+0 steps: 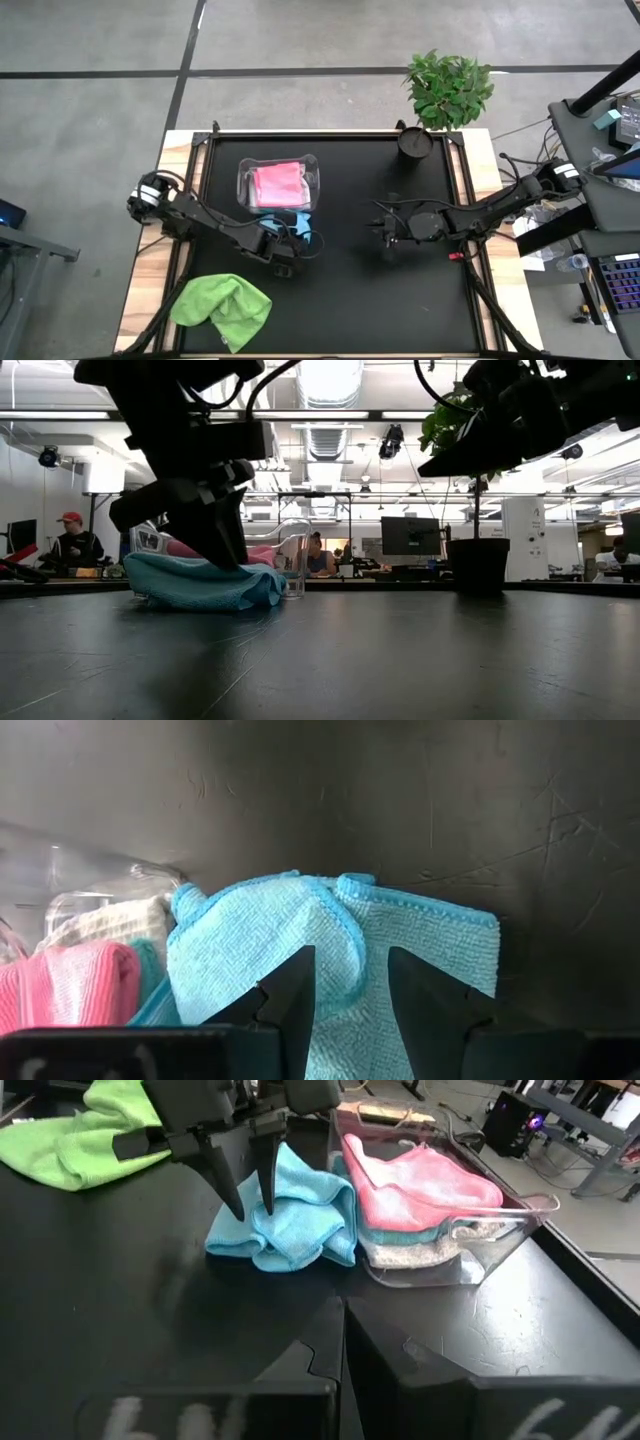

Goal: Fold microfiber towels
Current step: Fold the blue microfiber cloth

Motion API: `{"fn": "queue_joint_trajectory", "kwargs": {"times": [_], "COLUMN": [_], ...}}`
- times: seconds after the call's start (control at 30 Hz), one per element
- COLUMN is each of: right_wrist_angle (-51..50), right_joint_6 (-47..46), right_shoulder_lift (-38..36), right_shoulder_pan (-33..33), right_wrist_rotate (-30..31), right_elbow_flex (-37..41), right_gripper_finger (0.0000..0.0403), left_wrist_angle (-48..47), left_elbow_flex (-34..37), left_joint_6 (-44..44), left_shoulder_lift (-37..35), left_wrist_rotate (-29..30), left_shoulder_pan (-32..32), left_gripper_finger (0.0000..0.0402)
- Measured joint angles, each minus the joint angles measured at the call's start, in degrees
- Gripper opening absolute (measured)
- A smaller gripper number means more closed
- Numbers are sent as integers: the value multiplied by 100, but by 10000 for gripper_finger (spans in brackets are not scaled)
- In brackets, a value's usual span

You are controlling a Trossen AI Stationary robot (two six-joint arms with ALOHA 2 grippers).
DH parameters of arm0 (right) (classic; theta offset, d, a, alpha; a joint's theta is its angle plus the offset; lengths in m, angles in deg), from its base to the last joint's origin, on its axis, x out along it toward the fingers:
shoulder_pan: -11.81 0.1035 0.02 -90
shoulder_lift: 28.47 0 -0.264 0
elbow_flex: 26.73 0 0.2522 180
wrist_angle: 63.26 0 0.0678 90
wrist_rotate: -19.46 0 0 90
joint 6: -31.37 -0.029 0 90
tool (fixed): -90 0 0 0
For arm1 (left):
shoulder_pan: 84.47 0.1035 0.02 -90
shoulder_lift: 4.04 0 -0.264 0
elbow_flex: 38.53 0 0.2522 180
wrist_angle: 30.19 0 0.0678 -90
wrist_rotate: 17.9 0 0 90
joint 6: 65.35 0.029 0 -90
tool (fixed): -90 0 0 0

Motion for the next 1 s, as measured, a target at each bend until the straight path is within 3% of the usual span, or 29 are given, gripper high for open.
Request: {"fn": "queue_joint_trajectory", "kwargs": {"times": [0.2,0.47,0.73,1.0], "right_wrist_angle": [52,66,86,233], "right_joint_6": [22,18,35,-112], "right_shoulder_lift": [0,0,0,-1], "right_shoulder_pan": [-1,-2,-2,12], "right_wrist_rotate": [1,2,2,-5], "right_elbow_flex": [-2,-2,7,-41], "right_gripper_finger": [9,9,9,9], "left_wrist_angle": [-9,2,64,1982], "left_elbow_flex": [31,33,-514,-507], "left_joint_6": [-2,0,411,1560], "left_shoulder_lift": [2,2,-399,-1373], "left_wrist_rotate": [16,16,49,-24], "left_shoulder_pan": [4,4,-29,-16], "left_gripper_finger": [100,8,1,0]}}
